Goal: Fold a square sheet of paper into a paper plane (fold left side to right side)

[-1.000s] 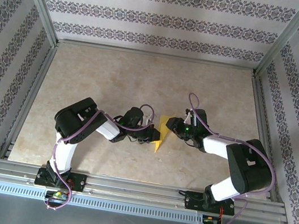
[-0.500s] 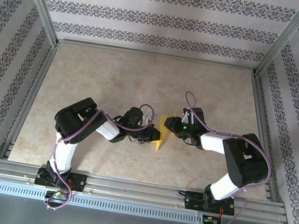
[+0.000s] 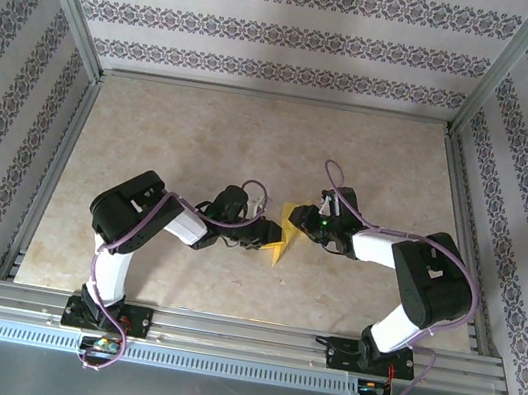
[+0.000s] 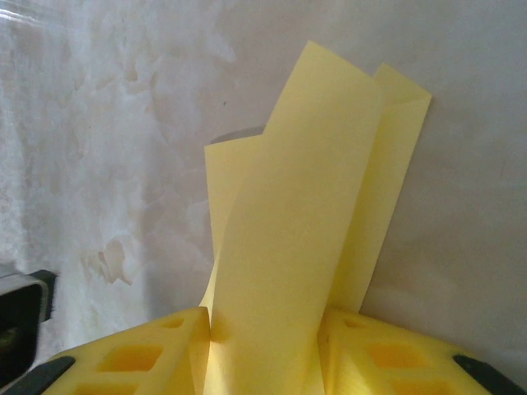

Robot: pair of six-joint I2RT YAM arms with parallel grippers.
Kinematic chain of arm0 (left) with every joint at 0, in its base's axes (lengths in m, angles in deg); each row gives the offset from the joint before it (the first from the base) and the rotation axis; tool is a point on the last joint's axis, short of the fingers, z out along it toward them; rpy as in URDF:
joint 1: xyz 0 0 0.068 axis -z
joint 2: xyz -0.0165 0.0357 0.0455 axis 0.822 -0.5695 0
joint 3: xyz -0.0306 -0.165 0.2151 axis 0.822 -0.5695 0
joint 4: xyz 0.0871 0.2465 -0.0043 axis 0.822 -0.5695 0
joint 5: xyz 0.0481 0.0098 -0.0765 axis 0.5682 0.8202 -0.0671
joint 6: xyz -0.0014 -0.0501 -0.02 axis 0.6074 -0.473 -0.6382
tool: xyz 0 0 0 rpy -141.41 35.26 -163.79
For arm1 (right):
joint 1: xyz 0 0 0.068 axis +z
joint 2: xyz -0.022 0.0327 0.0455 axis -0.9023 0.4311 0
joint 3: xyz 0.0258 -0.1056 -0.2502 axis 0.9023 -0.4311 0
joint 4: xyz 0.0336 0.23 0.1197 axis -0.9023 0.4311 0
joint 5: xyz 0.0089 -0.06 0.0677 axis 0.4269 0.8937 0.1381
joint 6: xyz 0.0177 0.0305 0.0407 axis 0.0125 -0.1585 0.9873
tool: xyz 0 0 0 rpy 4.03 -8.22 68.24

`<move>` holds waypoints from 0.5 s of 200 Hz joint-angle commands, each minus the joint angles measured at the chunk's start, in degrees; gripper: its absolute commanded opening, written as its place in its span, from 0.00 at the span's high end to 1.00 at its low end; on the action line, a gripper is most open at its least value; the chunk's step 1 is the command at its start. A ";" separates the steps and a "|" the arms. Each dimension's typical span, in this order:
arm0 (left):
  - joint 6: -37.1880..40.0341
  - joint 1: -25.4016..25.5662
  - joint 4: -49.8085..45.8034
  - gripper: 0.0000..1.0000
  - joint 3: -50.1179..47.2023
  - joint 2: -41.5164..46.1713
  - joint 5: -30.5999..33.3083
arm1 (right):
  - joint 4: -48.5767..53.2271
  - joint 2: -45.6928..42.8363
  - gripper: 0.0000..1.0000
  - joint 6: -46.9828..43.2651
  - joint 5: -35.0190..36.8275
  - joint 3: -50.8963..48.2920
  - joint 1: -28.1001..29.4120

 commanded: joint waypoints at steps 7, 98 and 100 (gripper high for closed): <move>2.65 -1.97 -3.48 0.66 0.28 2.85 -0.42 | 1.33 2.85 0.59 -1.35 2.22 0.28 1.12; 6.82 -3.06 -12.53 0.64 6.48 -1.01 -0.09 | 1.68 2.22 0.59 -1.40 2.44 0.28 1.20; 6.99 -3.06 -12.82 0.65 6.58 -1.02 0.01 | 1.68 2.24 0.59 -1.40 2.44 0.28 1.20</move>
